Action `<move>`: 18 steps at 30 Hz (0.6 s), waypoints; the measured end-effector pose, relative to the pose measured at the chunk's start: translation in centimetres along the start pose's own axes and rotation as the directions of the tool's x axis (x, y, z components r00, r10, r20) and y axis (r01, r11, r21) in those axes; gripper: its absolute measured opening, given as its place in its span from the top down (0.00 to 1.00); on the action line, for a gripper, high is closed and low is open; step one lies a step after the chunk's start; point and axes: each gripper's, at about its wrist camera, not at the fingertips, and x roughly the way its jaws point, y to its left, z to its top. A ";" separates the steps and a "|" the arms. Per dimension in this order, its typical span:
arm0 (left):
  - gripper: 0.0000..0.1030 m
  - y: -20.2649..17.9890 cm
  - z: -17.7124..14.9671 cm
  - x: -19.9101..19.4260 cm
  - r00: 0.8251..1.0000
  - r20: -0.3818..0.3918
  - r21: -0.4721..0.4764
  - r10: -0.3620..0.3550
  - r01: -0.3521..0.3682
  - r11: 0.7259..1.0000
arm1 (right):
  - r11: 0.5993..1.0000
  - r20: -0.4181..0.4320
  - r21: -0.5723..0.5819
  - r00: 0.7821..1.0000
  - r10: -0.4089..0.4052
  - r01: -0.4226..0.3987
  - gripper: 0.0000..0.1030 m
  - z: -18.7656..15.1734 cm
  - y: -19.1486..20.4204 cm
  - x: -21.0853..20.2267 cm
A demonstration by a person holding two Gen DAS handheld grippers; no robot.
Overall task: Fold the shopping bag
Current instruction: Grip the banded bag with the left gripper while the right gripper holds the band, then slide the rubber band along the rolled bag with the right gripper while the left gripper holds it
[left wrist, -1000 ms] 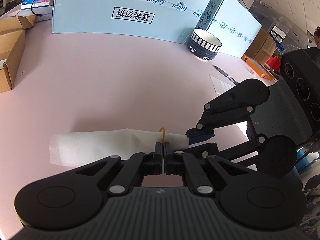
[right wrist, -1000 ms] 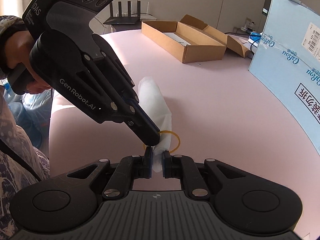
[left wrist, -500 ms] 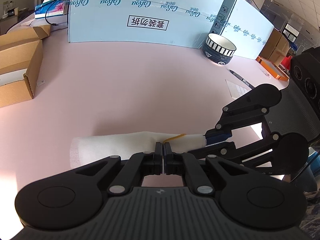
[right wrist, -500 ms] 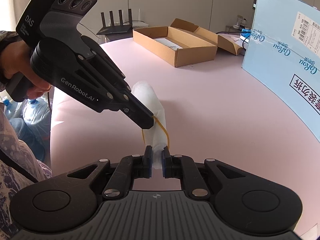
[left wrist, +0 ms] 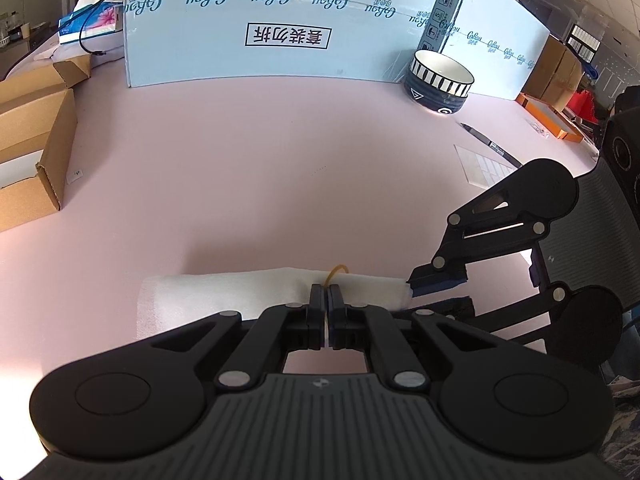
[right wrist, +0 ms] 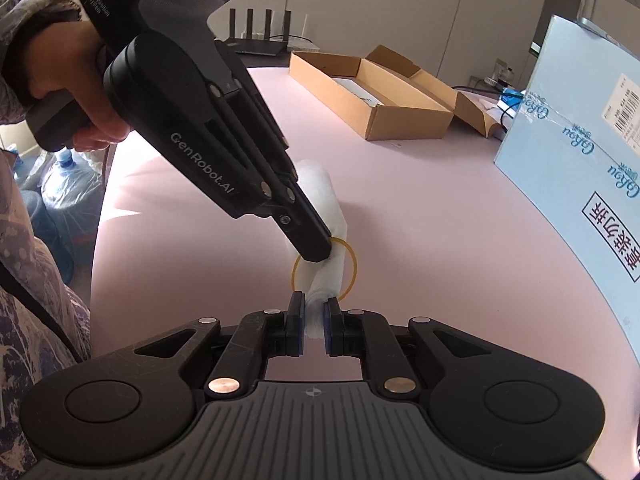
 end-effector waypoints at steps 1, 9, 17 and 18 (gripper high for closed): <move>0.99 0.1 -0.1 0.0 1.000 -0.004 0.002 0.005 -0.005 1.000 | 0.999 0.007 0.054 1.000 0.008 -0.008 0.92 0.0 -0.6 -0.1; 0.98 -0.3 -0.9 0.4 0.999 -0.035 -0.003 -0.014 0.014 1.000 | 0.859 0.077 0.489 0.988 0.130 -0.151 0.92 -0.7 -5.2 -1.0; 0.98 -0.6 -1.1 0.7 0.999 -0.039 -0.001 0.000 0.000 1.000 | 0.796 0.118 0.557 0.972 0.205 -0.236 0.92 -0.5 -5.5 -1.1; 0.98 -0.5 -1.1 0.6 0.999 -0.039 -0.003 0.004 -0.004 1.000 | 0.806 0.111 0.547 0.974 0.199 -0.227 0.92 -0.4 -5.4 -1.2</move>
